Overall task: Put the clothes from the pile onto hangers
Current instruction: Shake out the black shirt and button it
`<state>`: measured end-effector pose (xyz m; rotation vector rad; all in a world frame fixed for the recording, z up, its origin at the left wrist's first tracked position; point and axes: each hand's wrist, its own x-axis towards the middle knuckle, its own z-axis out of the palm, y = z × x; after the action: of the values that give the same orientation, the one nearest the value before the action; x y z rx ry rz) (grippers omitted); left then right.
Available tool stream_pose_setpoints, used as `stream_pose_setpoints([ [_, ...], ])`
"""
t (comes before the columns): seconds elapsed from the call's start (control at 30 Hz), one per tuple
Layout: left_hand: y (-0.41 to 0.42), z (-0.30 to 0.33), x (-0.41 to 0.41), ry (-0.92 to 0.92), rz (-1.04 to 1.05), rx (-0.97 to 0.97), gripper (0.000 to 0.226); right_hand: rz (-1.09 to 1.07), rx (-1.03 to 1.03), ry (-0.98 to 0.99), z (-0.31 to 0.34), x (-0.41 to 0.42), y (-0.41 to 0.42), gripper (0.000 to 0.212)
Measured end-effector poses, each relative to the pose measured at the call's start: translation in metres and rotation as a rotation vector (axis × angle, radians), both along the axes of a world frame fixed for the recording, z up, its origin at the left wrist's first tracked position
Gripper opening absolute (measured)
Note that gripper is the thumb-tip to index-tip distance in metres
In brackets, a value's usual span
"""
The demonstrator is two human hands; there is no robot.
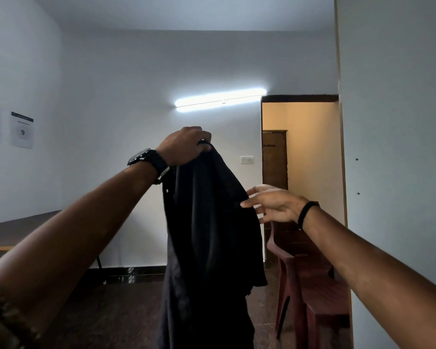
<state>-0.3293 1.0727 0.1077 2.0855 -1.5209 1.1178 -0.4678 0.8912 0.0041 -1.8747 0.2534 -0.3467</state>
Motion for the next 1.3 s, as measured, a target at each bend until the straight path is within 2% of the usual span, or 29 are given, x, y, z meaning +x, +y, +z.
stream_pose_setpoints([
  [0.03,0.002,0.001,0.003,0.039,-0.016,-0.009,0.013,0.009,-0.001,0.042,-0.002,-0.001,-0.003,0.012],
  [0.1,0.005,0.002,0.008,0.092,-0.041,-0.027,0.015,0.025,0.028,0.062,-0.004,-0.002,-0.01,0.016],
  [0.2,0.003,-0.002,0.007,0.139,-0.062,-0.036,0.031,0.013,0.166,-0.081,0.005,-0.007,-0.016,0.025],
  [0.27,0.0,-0.002,0.005,0.184,-0.106,-0.026,0.03,-0.041,0.223,-0.202,0.017,-0.017,-0.01,0.02],
  [0.3,0.0,-0.001,0.006,0.203,-0.132,-0.012,0.025,-0.08,0.185,-0.25,0.022,-0.023,-0.006,0.016],
  [0.37,0.001,0.004,0.006,0.202,-0.166,0.036,0.008,-0.16,-0.055,-0.337,0.031,-0.033,-0.006,0.023],
  [0.4,0.002,0.006,0.005,0.19,-0.172,0.059,0.007,-0.187,-0.209,-0.368,0.034,-0.036,-0.007,0.031],
  [0.5,0.002,0.011,0.003,0.187,-0.186,0.051,0.016,-0.28,-0.768,-0.295,0.035,-0.038,-0.016,0.042],
  [0.57,-0.003,0.011,-0.001,0.188,-0.201,0.007,0.019,-0.339,-0.99,-0.232,0.034,-0.034,-0.017,0.046],
  [0.7,-0.004,0.013,0.0,0.165,-0.226,-0.091,0.016,-0.339,-0.925,-0.216,0.035,-0.035,-0.021,0.034],
  [0.97,-0.006,0.012,-0.006,0.125,-0.235,-0.128,0.007,-0.212,-0.826,0.181,0.052,-0.046,-0.013,0.027],
  [1.03,-0.008,0.011,-0.006,0.084,-0.234,-0.108,0.017,-0.125,-0.714,0.284,0.057,-0.052,-0.01,0.024],
  [1.13,-0.007,0.011,-0.009,-0.078,-0.095,-0.014,0.033,0.048,-0.547,0.362,0.069,-0.064,-0.012,0.029],
  [1.2,-0.002,0.015,-0.007,-0.11,-0.035,0.005,0.035,-0.023,-0.537,0.276,0.077,-0.069,-0.014,0.033],
  [1.23,0.0,0.018,-0.006,-0.114,-0.015,0.002,0.034,-0.142,-0.598,0.162,0.079,-0.069,-0.014,0.03],
  [1.3,0.002,0.025,-0.005,-0.125,0.014,-0.021,0.035,-0.495,-0.811,-0.195,0.083,-0.065,-0.014,0.021],
])
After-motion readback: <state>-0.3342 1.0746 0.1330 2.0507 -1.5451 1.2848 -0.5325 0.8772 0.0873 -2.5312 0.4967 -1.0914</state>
